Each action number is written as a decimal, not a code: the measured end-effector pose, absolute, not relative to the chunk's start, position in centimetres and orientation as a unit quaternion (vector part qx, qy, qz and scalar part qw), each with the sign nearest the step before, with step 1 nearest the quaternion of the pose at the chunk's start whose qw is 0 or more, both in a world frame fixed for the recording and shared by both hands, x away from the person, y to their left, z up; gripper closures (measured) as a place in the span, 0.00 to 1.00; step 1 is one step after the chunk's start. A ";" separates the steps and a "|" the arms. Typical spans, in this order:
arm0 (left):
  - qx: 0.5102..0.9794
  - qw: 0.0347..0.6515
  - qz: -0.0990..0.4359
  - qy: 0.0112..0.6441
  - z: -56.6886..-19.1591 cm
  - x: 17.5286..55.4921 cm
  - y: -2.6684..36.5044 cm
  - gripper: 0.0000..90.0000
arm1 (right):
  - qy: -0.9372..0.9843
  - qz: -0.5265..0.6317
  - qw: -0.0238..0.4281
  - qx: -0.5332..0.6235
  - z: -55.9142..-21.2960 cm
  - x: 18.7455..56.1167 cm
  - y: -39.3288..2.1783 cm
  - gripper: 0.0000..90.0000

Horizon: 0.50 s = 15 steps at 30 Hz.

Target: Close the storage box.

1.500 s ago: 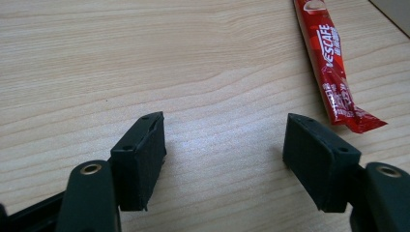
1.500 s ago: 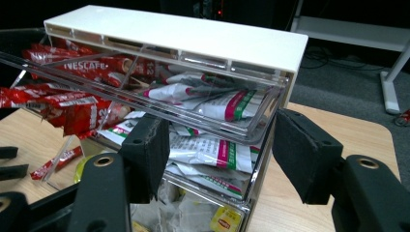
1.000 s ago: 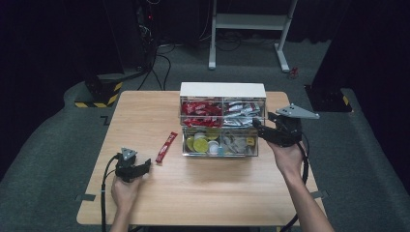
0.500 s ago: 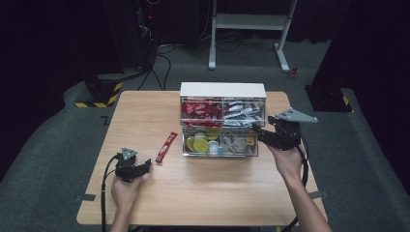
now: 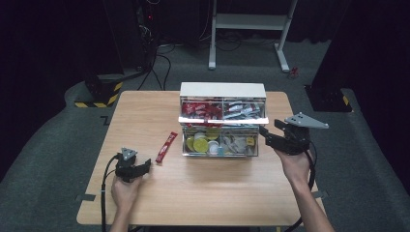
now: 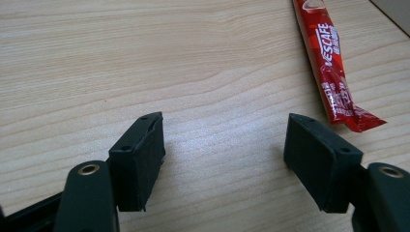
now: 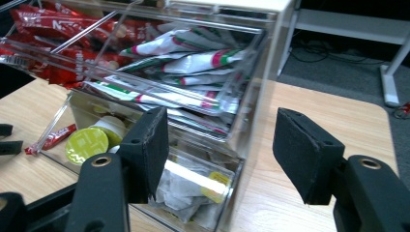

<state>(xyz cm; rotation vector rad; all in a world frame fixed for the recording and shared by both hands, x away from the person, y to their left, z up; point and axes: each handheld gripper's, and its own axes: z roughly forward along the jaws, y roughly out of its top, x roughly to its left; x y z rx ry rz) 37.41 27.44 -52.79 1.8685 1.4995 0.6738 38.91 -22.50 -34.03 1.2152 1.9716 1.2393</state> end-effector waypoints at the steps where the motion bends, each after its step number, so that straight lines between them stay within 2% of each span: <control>1: 0.711 0.321 0.256 0.571 -52.8 37.4 27.4 0.35 | 0.723 0.457 0.257 0.450 -34.0 38.8 -22.8 0.42; 15: 0.711 0.321 0.256 0.571 -52.8 37.4 27.4 0.35 | 0.702 0.469 0.263 0.467 -34.8 37.9 -26.0 0.45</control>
